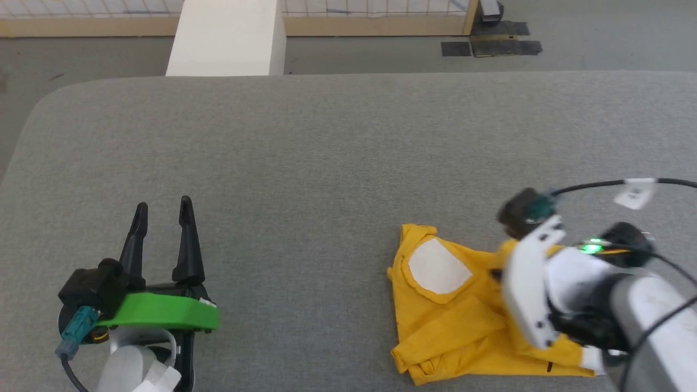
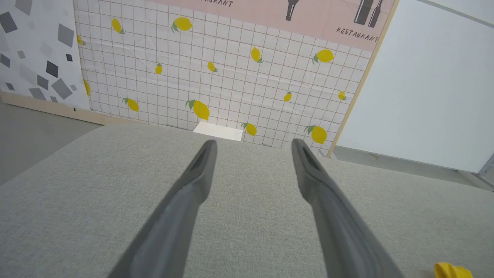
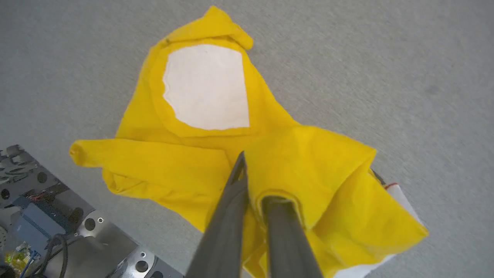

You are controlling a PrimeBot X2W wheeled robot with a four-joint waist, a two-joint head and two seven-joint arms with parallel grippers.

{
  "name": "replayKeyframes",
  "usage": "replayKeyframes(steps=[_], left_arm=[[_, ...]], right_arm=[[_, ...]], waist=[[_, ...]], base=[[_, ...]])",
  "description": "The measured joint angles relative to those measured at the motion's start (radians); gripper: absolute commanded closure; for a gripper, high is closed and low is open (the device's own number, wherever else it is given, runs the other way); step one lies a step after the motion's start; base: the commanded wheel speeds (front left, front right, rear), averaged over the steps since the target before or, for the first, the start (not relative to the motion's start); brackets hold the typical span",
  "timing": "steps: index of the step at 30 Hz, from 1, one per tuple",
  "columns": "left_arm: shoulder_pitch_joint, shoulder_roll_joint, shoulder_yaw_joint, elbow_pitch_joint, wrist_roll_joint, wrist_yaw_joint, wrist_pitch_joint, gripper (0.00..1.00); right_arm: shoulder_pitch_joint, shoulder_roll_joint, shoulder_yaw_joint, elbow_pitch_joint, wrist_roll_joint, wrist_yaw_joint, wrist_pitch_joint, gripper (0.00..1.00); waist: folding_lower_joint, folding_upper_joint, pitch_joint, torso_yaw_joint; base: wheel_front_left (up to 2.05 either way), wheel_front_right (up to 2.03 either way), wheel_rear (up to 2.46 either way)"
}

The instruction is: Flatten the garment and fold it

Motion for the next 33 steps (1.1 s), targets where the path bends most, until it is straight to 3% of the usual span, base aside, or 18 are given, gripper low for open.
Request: replayKeyframes(steps=[4,14,15,16,17,21,26,29,33], left_arm=[[0.0,-0.005,0.0,0.002,-0.002,-0.005,0.0,0.0],[0.001,-0.012,0.006,0.012,-0.01,-0.01,0.0,0.0],[0.001,-0.012,0.007,0.012,-0.01,-0.01,0.0,0.0],[0.001,-0.013,0.007,0.014,-0.01,-0.011,0.0,0.0],[0.002,-0.013,0.007,0.017,-0.01,-0.013,0.0,0.0],[0.002,-0.015,0.009,0.022,-0.011,-0.014,0.0,0.0],[0.011,-0.016,0.013,0.026,-0.011,-0.014,0.0,0.0],[0.018,-0.015,0.013,0.026,-0.011,-0.015,0.0,0.0],[0.027,-0.015,0.016,0.023,-0.01,-0.018,0.0,0.0]], right_arm=[[-0.068,0.09,0.083,0.124,-0.007,0.0,-0.079,1.0],[-0.117,0.212,0.175,0.417,-0.042,0.0,-0.218,1.0],[-0.12,0.217,0.18,0.432,-0.042,0.0,-0.229,0.96],[-0.125,0.223,0.19,0.444,-0.039,0.0,-0.242,0.36],[-0.131,0.228,0.202,0.45,-0.031,0.0,-0.252,0.0],[-0.144,0.251,0.258,0.417,0.029,0.0,-0.285,0.0],[-0.162,0.232,0.295,0.285,0.105,0.0,-0.3,0.0],[-0.161,0.199,0.253,0.199,0.125,0.0,-0.33,0.0],[-0.117,0.15,0.116,0.107,0.083,0.0,-0.393,0.0]], waist=[[0.0,0.0,0.008,0.029],[0.0,0.0,0.017,0.066],[0.0,0.0,0.017,0.066],[0.0,0.0,0.015,0.065],[0.0,0.0,0.013,0.063],[0.0,0.0,0.005,0.048],[0.0,0.0,-0.013,0.019],[0.0,0.0,-0.025,-0.003],[0.0,-0.0001,-0.04,-0.037]], base=[[0.0,0.0,0.0],[0.0,0.0,0.0],[0.0,0.0,0.0],[0.0,0.0,0.0],[0.0,0.0,0.0],[0.0,0.0,0.0],[0.0,0.0,0.0],[0.0,0.0,0.0],[0.0,0.0,0.0]])
